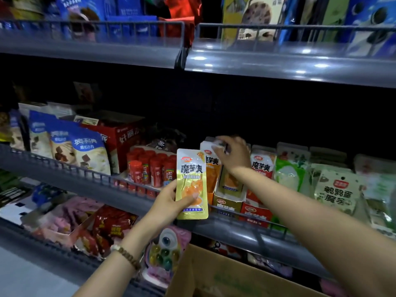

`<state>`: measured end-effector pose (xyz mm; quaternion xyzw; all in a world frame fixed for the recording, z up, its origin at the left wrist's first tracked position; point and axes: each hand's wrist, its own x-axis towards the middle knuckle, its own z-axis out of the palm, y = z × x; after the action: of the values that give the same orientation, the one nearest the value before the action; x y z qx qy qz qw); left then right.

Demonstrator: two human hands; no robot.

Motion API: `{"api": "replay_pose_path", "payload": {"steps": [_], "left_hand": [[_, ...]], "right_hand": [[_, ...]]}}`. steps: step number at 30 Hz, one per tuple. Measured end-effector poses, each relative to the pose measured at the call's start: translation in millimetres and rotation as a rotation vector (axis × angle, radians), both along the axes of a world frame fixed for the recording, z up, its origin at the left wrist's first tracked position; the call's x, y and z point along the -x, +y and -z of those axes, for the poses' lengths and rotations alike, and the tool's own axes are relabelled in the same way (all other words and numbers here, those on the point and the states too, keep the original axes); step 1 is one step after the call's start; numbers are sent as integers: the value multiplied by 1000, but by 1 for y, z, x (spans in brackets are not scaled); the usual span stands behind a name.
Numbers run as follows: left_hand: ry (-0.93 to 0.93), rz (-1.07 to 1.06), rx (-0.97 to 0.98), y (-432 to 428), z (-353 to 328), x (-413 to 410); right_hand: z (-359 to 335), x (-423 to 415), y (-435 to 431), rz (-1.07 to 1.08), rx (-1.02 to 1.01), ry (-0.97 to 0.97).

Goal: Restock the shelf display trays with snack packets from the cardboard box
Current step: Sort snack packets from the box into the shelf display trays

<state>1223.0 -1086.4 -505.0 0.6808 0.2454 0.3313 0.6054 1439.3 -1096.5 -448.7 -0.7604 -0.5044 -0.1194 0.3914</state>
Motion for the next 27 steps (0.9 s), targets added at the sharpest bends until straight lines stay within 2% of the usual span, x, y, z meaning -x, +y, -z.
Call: {"api": "replay_pose_path", "payload": {"steps": [2,4,6,8,11,13,16,17,19,23,27], "left_hand": [[-11,8,-21,-2,-4,-5],[4,34,-51,-6,-7,-13],[33,91,-98,-12,-12,-22],[46,129,-144,-20,-19,-33],[2,123,-164,-29,-26,-52],[6,47,-222,-30,-26,-63],[252,-208,-610,-19,-17,-75],[324,-233,-705,-16,-13,-78],[404,-183,-735,-13,-5,-83],[467,-197,-797,-10,9,-89],[436,-240,-847,-9,9,-89]], "right_hand": [[-16,9,-13,-176,-74,339],[-27,15,-37,-397,17,600],[-29,13,-64,-502,183,521],[-30,5,-84,-521,253,445],[-34,-11,-96,-543,127,584],[-40,-27,-97,-454,10,611],[-50,-59,-91,-259,-136,441],[-54,-66,-89,-240,-156,370],[-58,-76,-81,-235,-164,260],[-50,-78,-53,-272,-160,250],[-27,-78,-31,-152,55,67]]}}
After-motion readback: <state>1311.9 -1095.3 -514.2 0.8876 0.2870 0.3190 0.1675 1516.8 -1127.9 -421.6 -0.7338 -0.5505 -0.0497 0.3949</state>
